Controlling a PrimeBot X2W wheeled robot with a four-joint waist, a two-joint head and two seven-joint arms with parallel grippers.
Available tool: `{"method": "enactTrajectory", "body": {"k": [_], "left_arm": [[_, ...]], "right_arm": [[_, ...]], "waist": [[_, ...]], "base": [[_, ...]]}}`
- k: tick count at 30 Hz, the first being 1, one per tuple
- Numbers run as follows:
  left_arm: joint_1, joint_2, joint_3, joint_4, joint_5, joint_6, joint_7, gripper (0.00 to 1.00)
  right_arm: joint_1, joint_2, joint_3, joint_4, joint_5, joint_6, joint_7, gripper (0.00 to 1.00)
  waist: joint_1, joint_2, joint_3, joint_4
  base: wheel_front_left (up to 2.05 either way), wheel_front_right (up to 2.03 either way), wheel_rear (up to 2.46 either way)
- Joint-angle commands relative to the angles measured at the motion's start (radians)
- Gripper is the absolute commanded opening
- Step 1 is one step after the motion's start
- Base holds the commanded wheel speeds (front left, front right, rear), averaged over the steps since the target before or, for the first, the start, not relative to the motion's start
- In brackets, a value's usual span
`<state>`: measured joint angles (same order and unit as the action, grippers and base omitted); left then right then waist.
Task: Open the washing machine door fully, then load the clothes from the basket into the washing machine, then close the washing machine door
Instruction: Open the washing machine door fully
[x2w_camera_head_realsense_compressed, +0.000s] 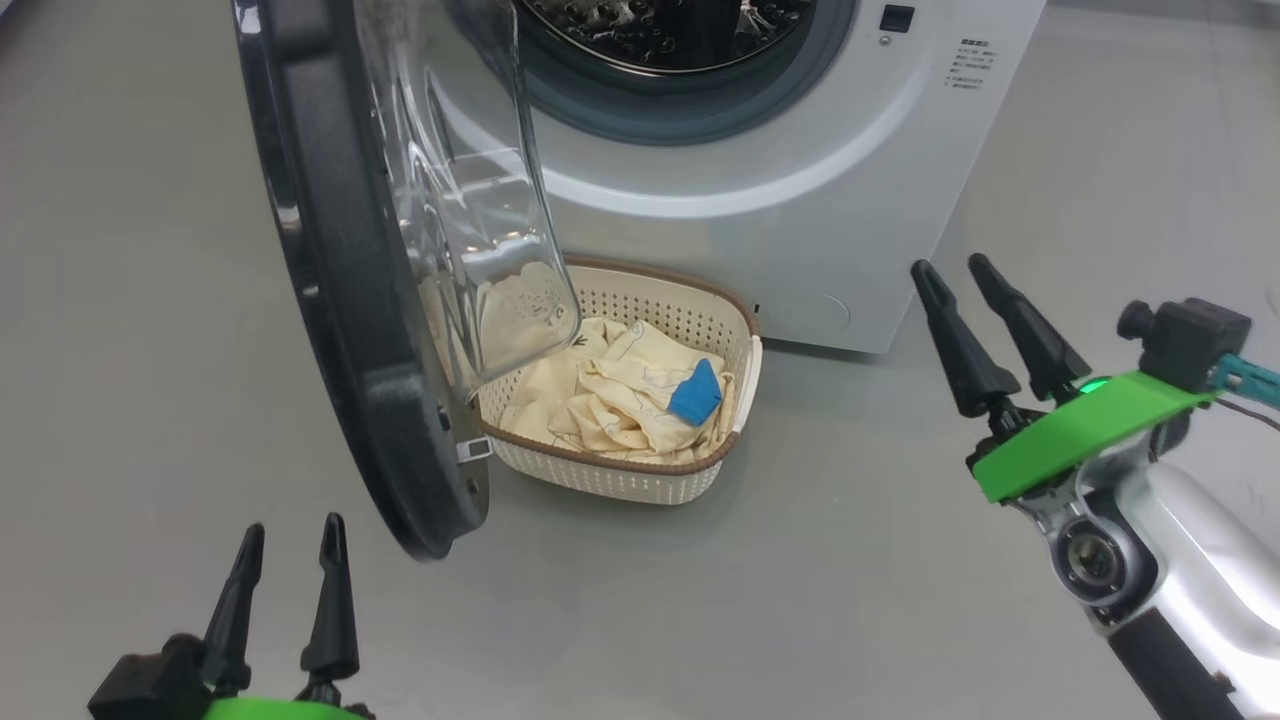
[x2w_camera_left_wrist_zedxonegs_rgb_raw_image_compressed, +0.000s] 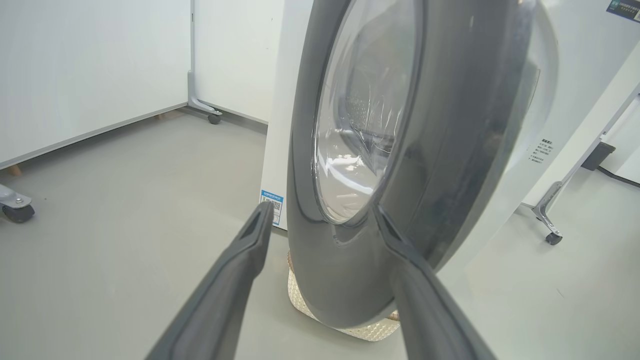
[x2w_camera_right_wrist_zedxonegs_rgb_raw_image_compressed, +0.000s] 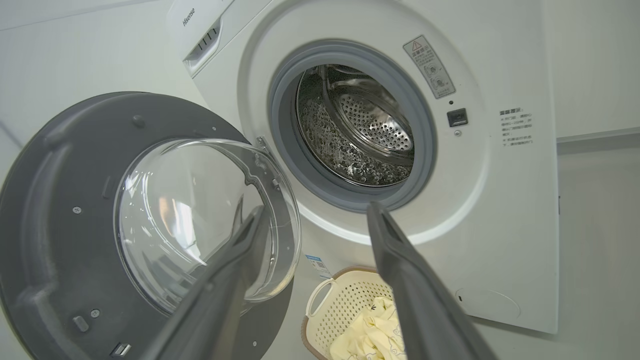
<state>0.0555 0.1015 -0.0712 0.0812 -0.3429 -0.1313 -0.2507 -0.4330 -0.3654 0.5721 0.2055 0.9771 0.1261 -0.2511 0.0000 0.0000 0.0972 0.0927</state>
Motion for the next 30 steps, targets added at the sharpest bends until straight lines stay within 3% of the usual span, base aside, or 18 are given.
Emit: {"method": "enactTrajectory", "body": {"k": [1, 11, 16, 23, 30], "left_arm": [[-0.012, 0.019, 0.037, -0.030, 0.005, 0.001, -0.011, 1.00], [0.002, 0.021, 0.046, -0.026, 0.005, 0.001, -0.011, 1.00], [0.006, 0.020, 0.048, -0.020, 0.005, 0.001, -0.011, 1.00], [0.013, 0.019, 0.051, -0.020, 0.005, 0.001, -0.011, 1.00], [0.015, 0.023, 0.054, -0.019, 0.005, 0.001, -0.011, 1.00]], "right_arm": [[0.006, 0.003, -0.031, -0.025, -0.044, 0.005, -0.010, 1.00], [0.251, 0.086, -0.365, -0.067, -0.366, 0.005, -0.011, 1.00], [0.338, 0.119, -0.464, -0.075, -0.570, 0.005, -0.011, 1.00], [0.432, 0.197, -0.553, -0.096, -0.696, 0.005, -0.011, 1.00], [0.476, 0.236, -0.589, -0.113, -0.730, 0.005, -0.011, 1.00]], "waist": [[0.0000, 0.0000, -0.004, -0.008], [0.0000, 0.0000, -0.015, -0.035], [0.0000, 0.0000, -0.017, -0.044], [0.0000, 0.0000, -0.018, -0.058], [0.0000, 0.0000, -0.018, -0.070]], "base": [[0.00, 0.00, 0.00], [0.00, 0.00, 0.00], [0.00, 0.00, 0.00], [0.00, 0.00, 0.00], [0.00, 0.00, 0.00]]}}
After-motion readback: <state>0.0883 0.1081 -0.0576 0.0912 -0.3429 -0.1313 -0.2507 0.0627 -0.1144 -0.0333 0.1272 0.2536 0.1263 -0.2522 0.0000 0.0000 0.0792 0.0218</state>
